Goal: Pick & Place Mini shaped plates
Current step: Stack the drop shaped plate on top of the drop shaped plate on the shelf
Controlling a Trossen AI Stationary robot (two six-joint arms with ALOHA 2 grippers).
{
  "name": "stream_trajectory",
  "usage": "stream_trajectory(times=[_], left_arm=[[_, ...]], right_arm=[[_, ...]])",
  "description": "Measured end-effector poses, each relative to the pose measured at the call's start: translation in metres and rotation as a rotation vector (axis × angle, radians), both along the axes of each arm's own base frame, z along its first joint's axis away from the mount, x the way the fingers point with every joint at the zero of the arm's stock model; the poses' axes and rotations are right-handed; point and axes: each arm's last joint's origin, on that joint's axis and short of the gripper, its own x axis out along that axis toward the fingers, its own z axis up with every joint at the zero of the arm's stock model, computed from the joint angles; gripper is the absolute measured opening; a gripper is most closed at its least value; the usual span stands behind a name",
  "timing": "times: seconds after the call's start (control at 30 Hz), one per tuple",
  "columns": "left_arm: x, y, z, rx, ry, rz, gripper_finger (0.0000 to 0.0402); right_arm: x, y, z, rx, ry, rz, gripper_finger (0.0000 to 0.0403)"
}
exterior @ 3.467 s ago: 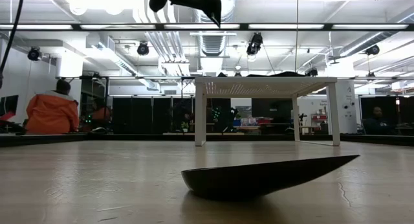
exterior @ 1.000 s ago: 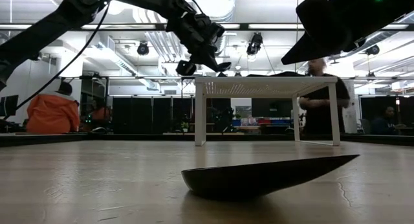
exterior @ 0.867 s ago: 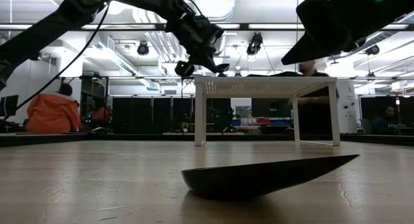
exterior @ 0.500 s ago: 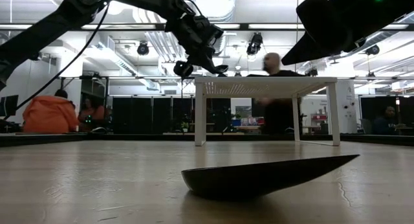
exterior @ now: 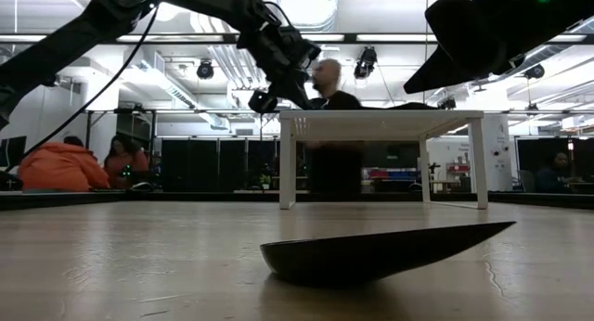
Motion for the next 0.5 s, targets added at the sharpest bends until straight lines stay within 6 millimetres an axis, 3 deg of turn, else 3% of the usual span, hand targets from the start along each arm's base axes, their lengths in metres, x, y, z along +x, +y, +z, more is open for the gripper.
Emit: stream_trajectory(times=[0.5], left_arm=[[0.0000, -0.0002, 0.0024, -0.008, -0.011, 0.008, 0.0022]], right_arm=[[0.0000, 0.0000, -0.0003, 0.003, 0.004, 0.001, 0.0008]])
